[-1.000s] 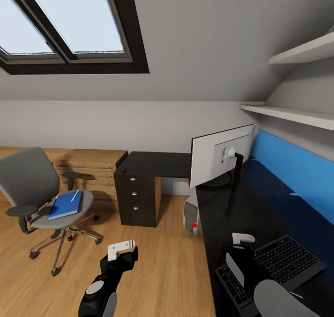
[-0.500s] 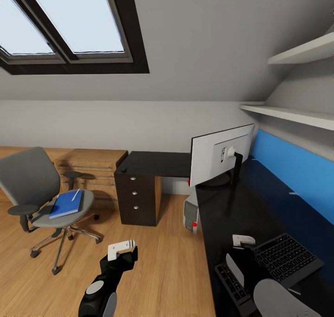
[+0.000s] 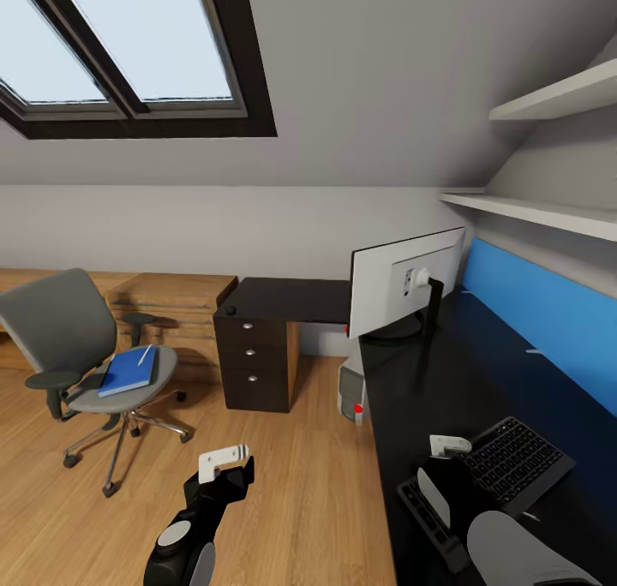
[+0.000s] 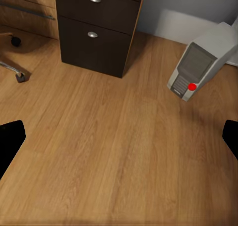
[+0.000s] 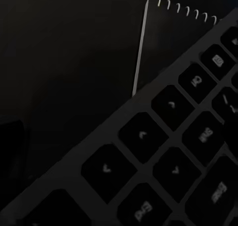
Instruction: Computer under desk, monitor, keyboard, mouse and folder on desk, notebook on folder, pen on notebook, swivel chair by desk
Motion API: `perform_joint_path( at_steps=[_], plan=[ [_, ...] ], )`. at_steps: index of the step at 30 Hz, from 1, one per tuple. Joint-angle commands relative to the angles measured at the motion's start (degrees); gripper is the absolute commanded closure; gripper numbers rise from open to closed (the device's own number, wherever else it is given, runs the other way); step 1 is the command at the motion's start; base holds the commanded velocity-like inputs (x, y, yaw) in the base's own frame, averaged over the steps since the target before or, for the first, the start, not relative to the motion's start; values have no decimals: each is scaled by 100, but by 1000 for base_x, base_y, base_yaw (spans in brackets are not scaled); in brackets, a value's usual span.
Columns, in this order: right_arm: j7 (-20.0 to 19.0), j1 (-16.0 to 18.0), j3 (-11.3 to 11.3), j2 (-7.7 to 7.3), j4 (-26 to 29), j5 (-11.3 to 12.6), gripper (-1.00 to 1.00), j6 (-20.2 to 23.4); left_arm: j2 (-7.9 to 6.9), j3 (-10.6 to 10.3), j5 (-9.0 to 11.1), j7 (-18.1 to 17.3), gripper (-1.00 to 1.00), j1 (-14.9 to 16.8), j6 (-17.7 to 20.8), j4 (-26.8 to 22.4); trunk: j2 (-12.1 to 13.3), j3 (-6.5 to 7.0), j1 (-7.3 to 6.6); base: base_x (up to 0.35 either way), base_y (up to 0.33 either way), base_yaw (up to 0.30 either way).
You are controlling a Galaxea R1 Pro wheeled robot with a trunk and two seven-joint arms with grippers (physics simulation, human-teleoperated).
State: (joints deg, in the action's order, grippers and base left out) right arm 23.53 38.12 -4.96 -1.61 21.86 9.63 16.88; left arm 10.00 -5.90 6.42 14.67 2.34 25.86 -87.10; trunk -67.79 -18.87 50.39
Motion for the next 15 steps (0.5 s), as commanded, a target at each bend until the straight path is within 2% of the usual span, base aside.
perform_joint_path(
  at_steps=[1, 15],
  plan=[
    [38, 2, -49, -6, 11, 57, -100, 32, 0, -8, 61, 52, -100, 4, 21, -8, -5, -7, -1, -149, -33, 0],
    [38, 2, -57, 0, 11, 57, -100, 18, 0, -8, 61, 46, -100, 3, 25, -9, -5, -7, -1, -246, -72, 0]
  ],
)
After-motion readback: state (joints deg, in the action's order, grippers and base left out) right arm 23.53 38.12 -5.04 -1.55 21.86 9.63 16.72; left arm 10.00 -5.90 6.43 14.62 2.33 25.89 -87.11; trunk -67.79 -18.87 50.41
